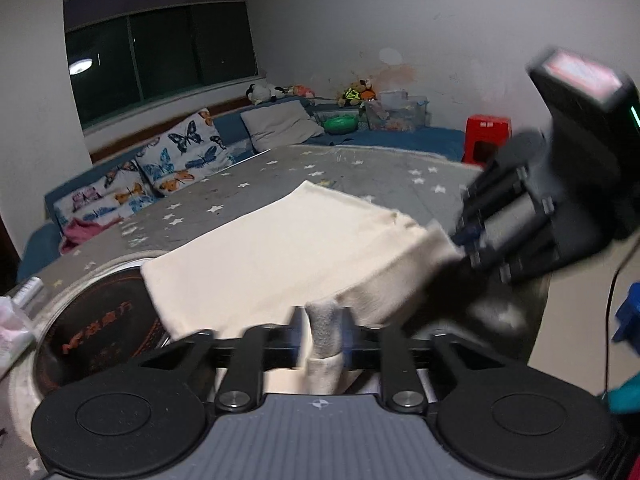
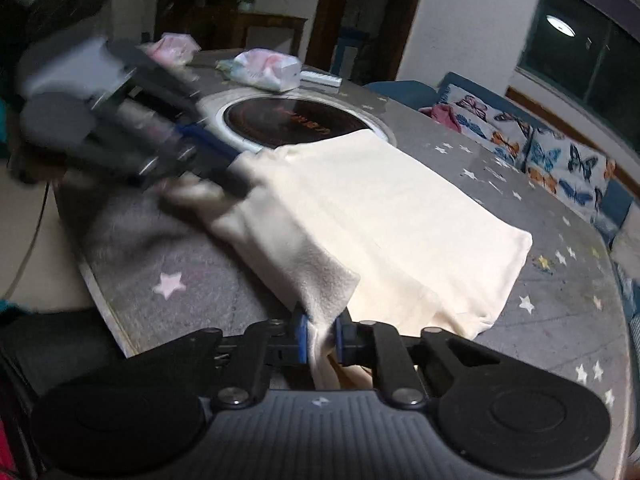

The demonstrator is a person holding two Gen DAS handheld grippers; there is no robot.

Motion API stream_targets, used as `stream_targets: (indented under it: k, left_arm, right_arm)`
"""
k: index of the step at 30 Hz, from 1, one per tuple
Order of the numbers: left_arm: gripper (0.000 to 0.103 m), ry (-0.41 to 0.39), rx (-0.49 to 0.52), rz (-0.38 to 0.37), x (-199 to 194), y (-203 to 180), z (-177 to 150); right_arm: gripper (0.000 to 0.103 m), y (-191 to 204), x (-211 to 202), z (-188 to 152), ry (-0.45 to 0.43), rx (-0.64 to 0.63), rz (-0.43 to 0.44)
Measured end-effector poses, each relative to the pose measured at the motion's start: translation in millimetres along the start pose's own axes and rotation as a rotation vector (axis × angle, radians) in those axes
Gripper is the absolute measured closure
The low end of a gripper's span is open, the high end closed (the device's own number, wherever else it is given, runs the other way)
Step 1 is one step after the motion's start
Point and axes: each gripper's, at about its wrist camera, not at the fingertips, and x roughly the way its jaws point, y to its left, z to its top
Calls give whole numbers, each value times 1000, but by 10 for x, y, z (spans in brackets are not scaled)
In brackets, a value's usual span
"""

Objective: Fold clothes
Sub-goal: 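Grasp the sweatshirt side edge with both grippers and lift it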

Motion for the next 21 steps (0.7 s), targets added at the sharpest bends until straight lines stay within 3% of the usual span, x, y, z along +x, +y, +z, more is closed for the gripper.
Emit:
stream_targets:
  k: [3,11,13,14,16,21]
  left_arm:
    - [58,9,54,22,-60,-68,-115]
    - [52,68,167,79,15,-142,-331]
    - [65,69,157,78,31,-106,-335]
    - [80,70,152,77,40,-89,-337]
    - [93,64,113,76,12,-25,-316]
    - [97,18,32,67,-220,38,-248]
  right_arm:
    - [92,-86,-47,34,-12,53,13]
    - [93,-168,-93,125,-36,104,10]
    - [93,-152,-103,134,-41,106,6]
    - [93,-145,-110,134,-44,107,2]
    - [94,-128,-143,134,-54,108,-5]
    - [94,-73,-302,143,-94,83,-4]
